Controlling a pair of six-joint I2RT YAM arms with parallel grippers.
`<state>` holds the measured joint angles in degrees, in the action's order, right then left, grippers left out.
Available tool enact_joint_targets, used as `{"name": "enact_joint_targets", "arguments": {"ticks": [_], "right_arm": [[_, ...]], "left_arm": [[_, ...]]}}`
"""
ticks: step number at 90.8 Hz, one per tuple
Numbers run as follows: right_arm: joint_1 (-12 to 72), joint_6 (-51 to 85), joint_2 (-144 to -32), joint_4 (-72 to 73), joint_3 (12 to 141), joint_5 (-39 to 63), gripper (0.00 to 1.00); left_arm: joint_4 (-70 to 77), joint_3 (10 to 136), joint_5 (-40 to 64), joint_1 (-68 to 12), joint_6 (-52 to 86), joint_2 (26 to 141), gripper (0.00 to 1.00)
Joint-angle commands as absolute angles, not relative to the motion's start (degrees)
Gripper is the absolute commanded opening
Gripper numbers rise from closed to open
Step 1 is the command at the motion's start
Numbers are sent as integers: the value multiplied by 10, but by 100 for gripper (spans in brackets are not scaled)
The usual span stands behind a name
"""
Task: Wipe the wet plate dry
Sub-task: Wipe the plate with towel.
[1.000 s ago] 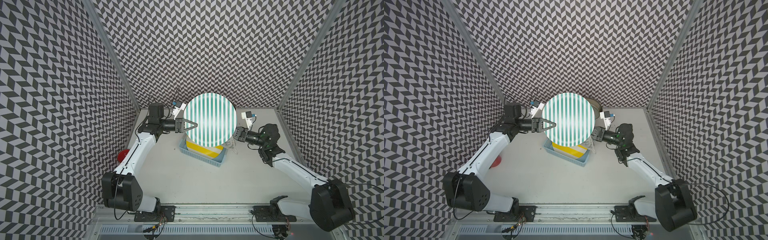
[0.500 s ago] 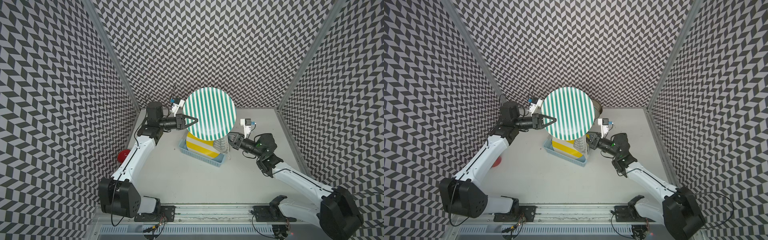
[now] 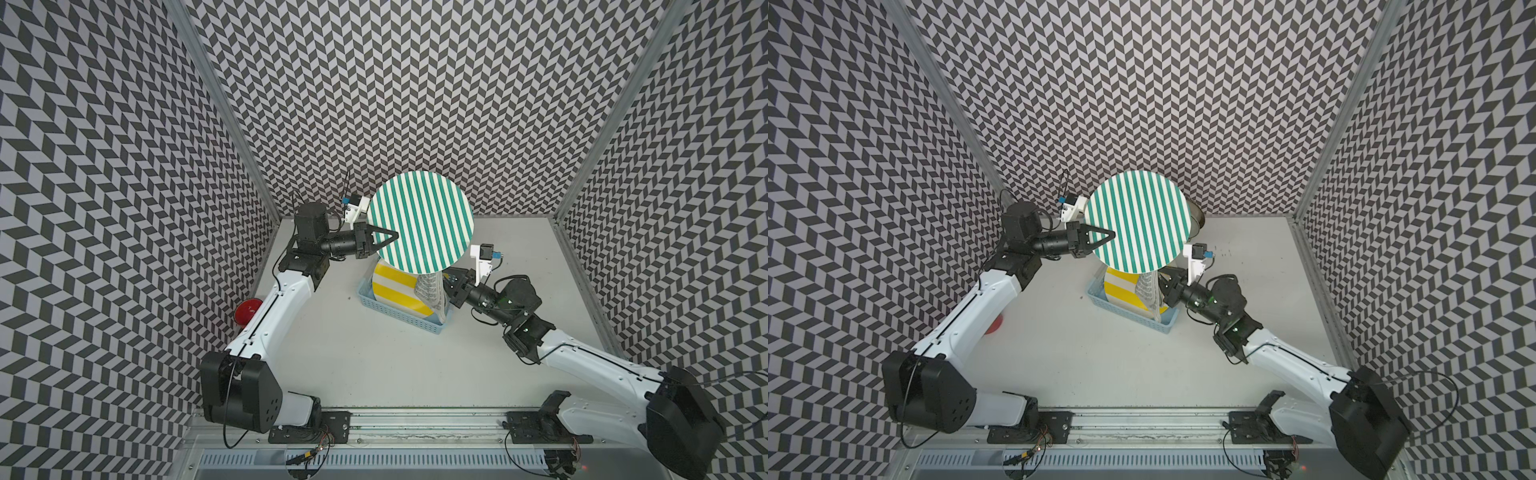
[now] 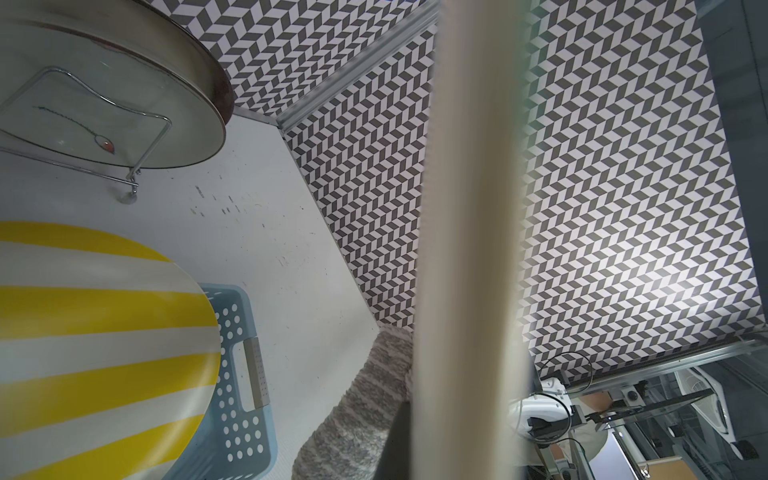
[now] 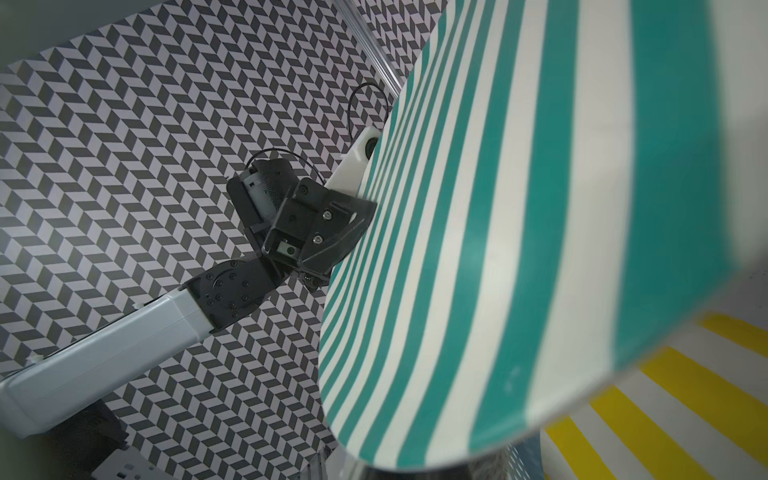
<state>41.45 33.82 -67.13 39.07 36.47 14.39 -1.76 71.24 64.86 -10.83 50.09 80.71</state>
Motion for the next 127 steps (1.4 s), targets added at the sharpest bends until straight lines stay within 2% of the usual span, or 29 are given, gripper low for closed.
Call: {"name": "enact_joint_targets", "arguments": {"ticks": [1, 32, 89, 106, 127], "right_arm": [[449, 271, -666, 568, 400, 105, 0], [500, 204, -732, 626, 441, 27, 0], [541, 155, -865, 641, 562, 21, 0], [546, 160, -853, 650, 555, 26, 0], [548, 178, -784, 599, 516, 23, 0]], "left_arm": [[-12, 695, 578, -113, 485, 831, 0], [-1, 688, 584, -122, 512, 838, 0], [18, 672, 588, -135, 525, 835, 0], [14, 674, 575, -133, 507, 827, 0], [10, 705, 553, -111, 480, 833, 0]]}}
